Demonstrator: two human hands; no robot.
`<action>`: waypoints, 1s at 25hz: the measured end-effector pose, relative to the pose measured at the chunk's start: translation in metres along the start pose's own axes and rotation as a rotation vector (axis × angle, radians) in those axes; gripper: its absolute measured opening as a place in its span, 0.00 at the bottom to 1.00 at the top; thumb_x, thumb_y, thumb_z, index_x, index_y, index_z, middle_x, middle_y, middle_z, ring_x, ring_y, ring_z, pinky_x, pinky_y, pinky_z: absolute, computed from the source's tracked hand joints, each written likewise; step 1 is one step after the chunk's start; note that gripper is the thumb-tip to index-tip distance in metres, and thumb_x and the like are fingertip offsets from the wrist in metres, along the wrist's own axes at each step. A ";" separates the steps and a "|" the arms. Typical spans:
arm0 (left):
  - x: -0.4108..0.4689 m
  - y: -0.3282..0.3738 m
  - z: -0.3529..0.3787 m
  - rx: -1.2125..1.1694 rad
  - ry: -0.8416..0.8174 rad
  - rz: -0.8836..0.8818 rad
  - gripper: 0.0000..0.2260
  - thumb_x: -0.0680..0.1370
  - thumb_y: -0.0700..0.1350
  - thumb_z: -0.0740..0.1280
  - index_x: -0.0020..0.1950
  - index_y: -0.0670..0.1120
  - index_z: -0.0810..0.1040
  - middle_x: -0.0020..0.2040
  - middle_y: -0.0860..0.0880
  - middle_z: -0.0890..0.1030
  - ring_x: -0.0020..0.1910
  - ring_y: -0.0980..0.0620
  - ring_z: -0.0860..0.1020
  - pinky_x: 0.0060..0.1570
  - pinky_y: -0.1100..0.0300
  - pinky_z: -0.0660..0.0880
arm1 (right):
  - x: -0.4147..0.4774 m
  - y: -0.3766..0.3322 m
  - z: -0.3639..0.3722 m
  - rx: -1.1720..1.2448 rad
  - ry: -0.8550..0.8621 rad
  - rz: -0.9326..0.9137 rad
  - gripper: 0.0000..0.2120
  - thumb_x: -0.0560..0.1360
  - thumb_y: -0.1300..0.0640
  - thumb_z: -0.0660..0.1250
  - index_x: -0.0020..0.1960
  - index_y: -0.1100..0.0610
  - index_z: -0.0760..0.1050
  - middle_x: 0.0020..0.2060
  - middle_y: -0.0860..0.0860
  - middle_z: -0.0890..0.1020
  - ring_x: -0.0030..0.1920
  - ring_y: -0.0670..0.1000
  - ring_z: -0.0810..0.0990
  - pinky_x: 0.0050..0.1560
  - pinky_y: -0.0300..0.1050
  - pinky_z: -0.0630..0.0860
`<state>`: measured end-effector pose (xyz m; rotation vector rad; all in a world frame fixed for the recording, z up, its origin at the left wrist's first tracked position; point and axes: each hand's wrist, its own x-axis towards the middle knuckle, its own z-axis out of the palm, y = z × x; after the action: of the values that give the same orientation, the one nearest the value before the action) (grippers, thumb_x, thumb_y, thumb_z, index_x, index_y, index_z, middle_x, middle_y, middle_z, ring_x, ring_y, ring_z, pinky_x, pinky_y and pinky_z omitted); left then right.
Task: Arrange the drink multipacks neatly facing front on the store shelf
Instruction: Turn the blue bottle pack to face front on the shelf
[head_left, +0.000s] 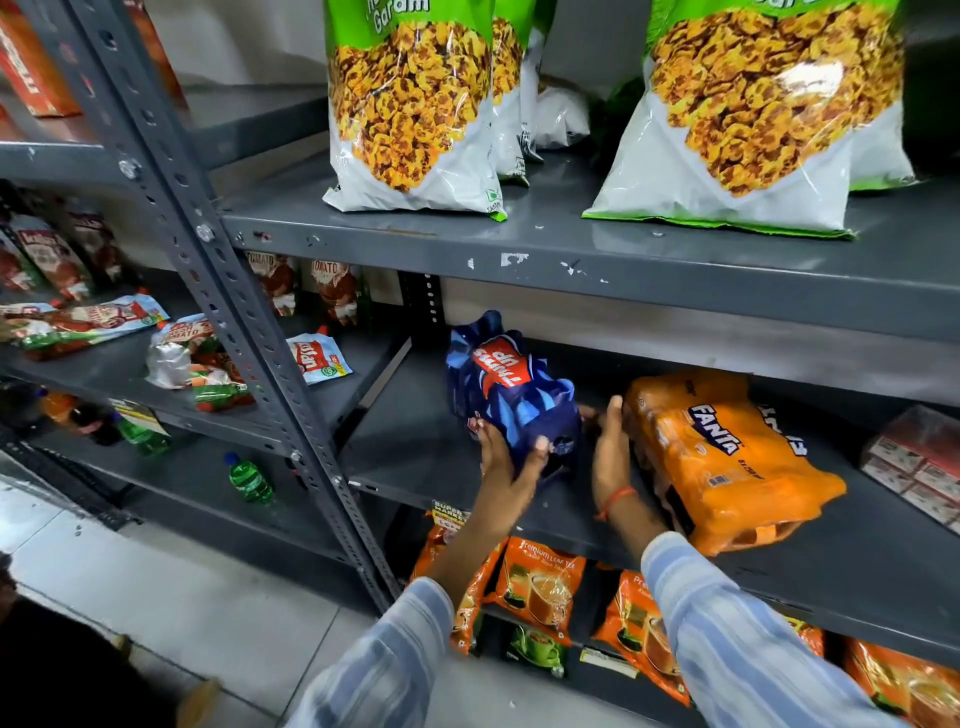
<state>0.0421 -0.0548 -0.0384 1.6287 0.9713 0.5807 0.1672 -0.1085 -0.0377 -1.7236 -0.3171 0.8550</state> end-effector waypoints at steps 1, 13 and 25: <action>0.003 0.001 -0.009 -0.027 0.010 0.011 0.36 0.78 0.59 0.58 0.76 0.52 0.38 0.79 0.46 0.49 0.75 0.50 0.55 0.74 0.51 0.56 | -0.001 0.000 0.008 0.105 0.012 -0.109 0.22 0.81 0.52 0.51 0.54 0.64 0.79 0.54 0.62 0.82 0.57 0.61 0.77 0.47 0.44 0.74; 0.014 0.019 -0.006 -0.005 0.435 -0.105 0.58 0.65 0.57 0.76 0.75 0.42 0.36 0.76 0.33 0.39 0.76 0.36 0.40 0.75 0.41 0.49 | -0.021 0.021 0.039 0.337 -0.168 -0.192 0.30 0.80 0.43 0.45 0.45 0.56 0.83 0.50 0.56 0.84 0.53 0.50 0.80 0.59 0.42 0.72; 0.065 -0.015 -0.119 0.082 0.080 0.024 0.37 0.74 0.49 0.70 0.76 0.50 0.52 0.75 0.44 0.65 0.71 0.43 0.68 0.68 0.43 0.69 | 0.052 -0.022 0.028 0.036 -0.017 -0.347 0.32 0.74 0.44 0.65 0.74 0.51 0.59 0.73 0.53 0.66 0.71 0.53 0.67 0.65 0.46 0.70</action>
<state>-0.0210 0.0657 -0.0266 1.7032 1.0471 0.6336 0.1890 -0.0499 -0.0399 -1.5680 -0.5897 0.6169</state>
